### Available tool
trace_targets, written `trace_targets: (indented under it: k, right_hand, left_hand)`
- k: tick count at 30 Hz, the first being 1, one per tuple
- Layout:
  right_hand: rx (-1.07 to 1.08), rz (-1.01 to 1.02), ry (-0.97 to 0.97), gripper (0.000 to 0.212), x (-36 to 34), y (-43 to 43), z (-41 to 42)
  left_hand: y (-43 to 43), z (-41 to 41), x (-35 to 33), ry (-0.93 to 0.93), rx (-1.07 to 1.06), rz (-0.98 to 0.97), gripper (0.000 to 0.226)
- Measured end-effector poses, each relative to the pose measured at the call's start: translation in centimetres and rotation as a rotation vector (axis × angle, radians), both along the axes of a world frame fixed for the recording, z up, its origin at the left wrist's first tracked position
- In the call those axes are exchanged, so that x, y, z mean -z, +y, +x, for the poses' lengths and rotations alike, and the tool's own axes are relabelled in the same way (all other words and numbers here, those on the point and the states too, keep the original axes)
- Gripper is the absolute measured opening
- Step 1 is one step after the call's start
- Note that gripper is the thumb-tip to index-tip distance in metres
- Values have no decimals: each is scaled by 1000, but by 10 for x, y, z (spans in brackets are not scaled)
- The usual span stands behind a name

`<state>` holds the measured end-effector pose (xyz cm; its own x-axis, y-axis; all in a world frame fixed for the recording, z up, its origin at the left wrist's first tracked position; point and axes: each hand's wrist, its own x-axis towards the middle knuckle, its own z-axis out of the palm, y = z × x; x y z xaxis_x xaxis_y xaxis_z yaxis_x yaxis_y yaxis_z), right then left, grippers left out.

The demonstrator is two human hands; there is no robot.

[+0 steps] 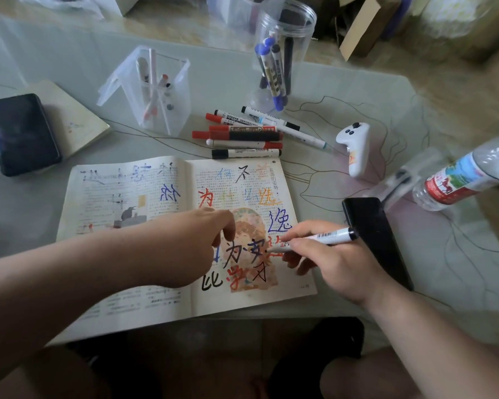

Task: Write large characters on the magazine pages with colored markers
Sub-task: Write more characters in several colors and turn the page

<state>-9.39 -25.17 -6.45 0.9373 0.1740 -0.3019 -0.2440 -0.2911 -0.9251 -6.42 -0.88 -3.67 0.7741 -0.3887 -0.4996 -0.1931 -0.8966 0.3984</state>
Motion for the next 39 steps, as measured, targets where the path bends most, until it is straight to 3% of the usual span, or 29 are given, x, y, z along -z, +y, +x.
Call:
trace_targets:
  k: [3, 7, 21, 30, 39]
  right_hand:
    - [-54, -97, -43, 6, 5, -1, -3]
    - [-59, -218, -77, 20, 10, -4, -2]
    - [-67, -153, -58, 10, 13, -6, -2]
    - [-110, -287, -179, 17, 19, -8, -7]
    - [-112, -343, -152, 16, 17, -4, -11]
  left_hand:
    - [1, -2, 2, -20, -8, -44, 45]
    - [-2, 0, 2, -90, -36, -94, 40]
    - [-10, 0, 4, -85, 88, -50, 19]
    - [-6, 1, 12, -61, 107, 1, 19]
    - [-6, 1, 13, -42, 80, -4, 27]
